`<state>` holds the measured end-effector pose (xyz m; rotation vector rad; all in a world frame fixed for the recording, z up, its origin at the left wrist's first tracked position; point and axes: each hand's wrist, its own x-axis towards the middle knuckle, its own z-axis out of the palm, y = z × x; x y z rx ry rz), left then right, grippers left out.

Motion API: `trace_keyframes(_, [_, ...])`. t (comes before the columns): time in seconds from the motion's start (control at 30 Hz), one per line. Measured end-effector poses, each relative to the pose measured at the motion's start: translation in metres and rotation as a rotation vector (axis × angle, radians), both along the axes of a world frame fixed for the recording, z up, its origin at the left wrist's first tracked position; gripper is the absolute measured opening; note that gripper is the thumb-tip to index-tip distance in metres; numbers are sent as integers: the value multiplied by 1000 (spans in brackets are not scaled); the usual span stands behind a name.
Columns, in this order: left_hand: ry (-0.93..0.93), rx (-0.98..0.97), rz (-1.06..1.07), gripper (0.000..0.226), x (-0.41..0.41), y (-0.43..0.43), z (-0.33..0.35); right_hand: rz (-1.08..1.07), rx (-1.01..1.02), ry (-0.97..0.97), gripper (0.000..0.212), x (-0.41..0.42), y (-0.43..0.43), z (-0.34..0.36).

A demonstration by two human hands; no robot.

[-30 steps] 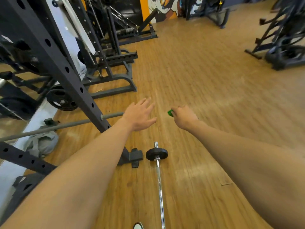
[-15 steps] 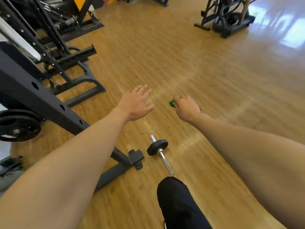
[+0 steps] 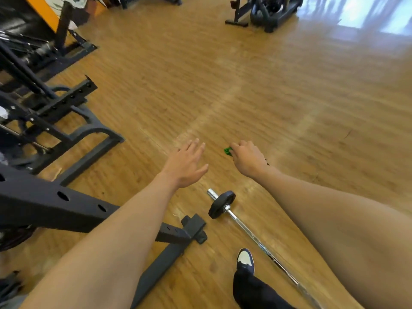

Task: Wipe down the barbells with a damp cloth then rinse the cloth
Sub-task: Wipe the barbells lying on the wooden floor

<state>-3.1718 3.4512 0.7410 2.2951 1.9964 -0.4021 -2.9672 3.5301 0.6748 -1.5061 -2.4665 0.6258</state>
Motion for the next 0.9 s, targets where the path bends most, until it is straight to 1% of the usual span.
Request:
trace_keyframes(0.07, [-6,-32,-36,73,-7,12,-15,-18,10,15,34,-8,2,-13])
trace_keyframes(0.23, [-20,-44,-106,74,-21,30,-41,-86,100,30,31,-28,-2,-39])
trace_keyframes(0.33, [-13,-70,-151,73,-31,34,-58,-84,150,26,27,-43,-4,-54])
trace_keyframes(0.43, [-6,-41,-173,75,-43,43,-83,-107,220,83,24,-61,-2,-70])
trace_keyframes(0.5, [2,6,-194,79,-49,50,-107,-99,283,103,26,-71,1,-88])
trace_keyframes(0.57, [-29,45,-195,82,-50,55,-135,-71,332,128,34,-80,5,-113])
trace_keyframes(0.63, [-72,76,-172,80,-49,56,-173,-54,371,148,40,-89,10,-147])
trace_keyframes(0.73, [-173,177,-135,69,-48,60,-238,-47,375,184,43,-101,11,-203])
trace_keyframes(0.8, [-277,280,-123,60,-50,65,-285,15,382,175,52,-105,12,-243])
trace_keyframes(0.9, [-356,355,-124,59,-55,66,-351,81,355,178,65,-111,13,-305])
